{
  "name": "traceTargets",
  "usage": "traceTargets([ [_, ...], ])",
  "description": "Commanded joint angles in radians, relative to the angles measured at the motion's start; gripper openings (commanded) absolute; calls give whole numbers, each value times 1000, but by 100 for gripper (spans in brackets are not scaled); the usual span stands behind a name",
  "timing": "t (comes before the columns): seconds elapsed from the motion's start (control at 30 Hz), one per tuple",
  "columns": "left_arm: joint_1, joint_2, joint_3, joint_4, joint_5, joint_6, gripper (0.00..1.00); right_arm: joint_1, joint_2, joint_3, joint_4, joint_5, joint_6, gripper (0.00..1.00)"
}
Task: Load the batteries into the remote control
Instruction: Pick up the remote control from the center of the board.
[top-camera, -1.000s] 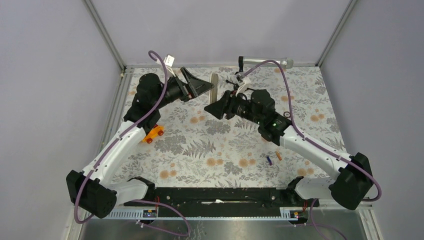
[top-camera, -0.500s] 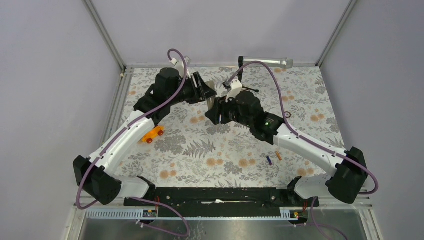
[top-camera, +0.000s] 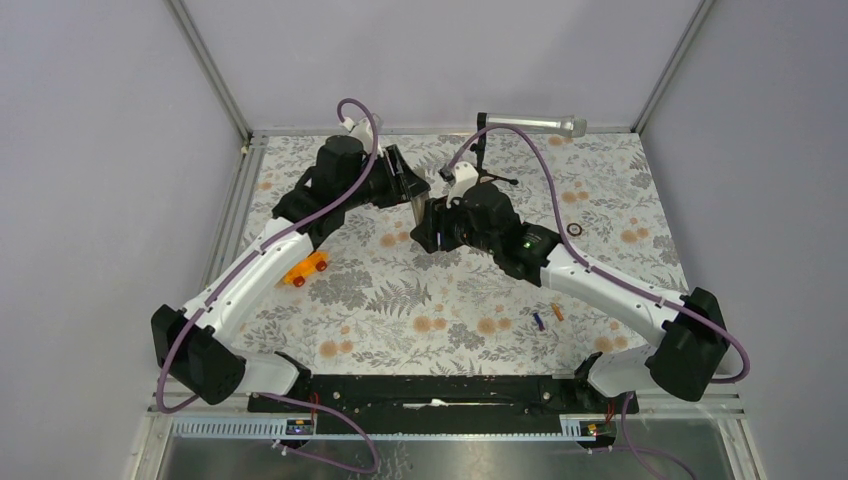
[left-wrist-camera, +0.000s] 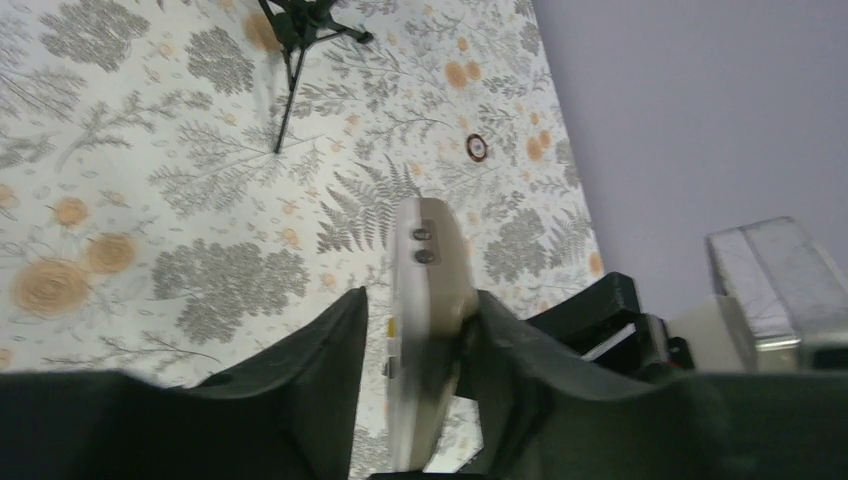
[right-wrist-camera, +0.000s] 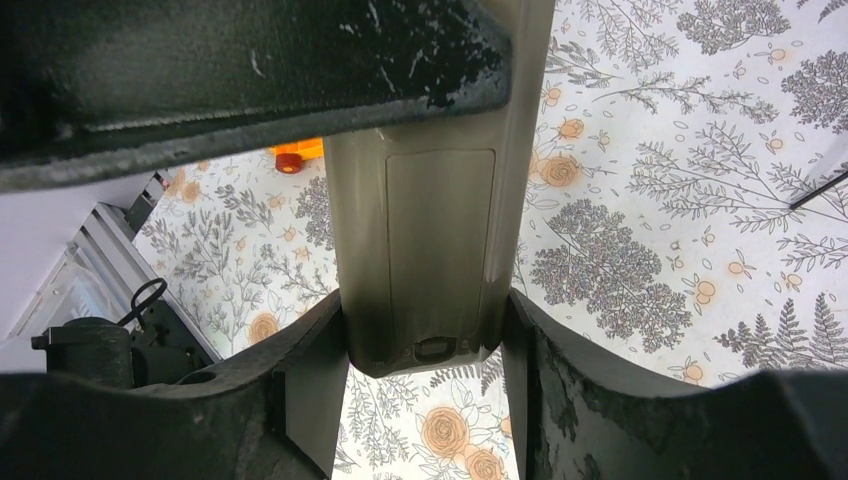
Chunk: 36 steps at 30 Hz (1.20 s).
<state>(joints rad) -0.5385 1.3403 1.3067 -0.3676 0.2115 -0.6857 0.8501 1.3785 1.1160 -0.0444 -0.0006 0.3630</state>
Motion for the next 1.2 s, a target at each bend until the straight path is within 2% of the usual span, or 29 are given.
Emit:
traceTargets([
  [0.0,-2,0,38,47,-22,13,36,9,9,62,17,4,-17,29],
  [0.07,1,5,43,49,-10,25,17,9,11,64,14,-29,-14,32],
  [0.1,4,7,42,53,8,34,9,9,9,62,14,-32,-9,36],
  [0.13,7,8,40,64,36,42,0,9,4,57,15,-35,-1,44],
  [0.23,26,0,18,104,128,80,0,7,-21,45,17,-47,31,80],
  [0.3,62,-20,-17,160,222,101,0,2,-55,32,19,-64,59,94],
  [0.37,110,-46,-64,246,337,96,0,-11,-109,4,33,-97,94,99],
  [0.47,178,-74,-97,320,483,105,0,-59,-205,-49,85,-144,195,98],
  [0.6,212,-94,-103,342,561,152,0,-171,-313,-106,128,-175,409,84],
  [0.67,223,-118,-149,405,534,124,0,-206,-331,-133,178,-208,504,72],
  [0.73,232,-156,-224,546,495,40,0,-211,-325,-137,199,-221,580,62],
  [0.83,233,-202,-324,739,399,-93,0,-211,-300,-168,300,-271,735,52],
  [0.9,233,-221,-351,777,338,-146,0,-211,-280,-196,418,-307,817,47],
  [1.0,233,-252,-383,785,243,-200,0,-211,-229,-190,495,-358,886,44],
  [1.17,233,-289,-409,784,168,-264,0,-212,-180,-223,602,-381,996,47],
])
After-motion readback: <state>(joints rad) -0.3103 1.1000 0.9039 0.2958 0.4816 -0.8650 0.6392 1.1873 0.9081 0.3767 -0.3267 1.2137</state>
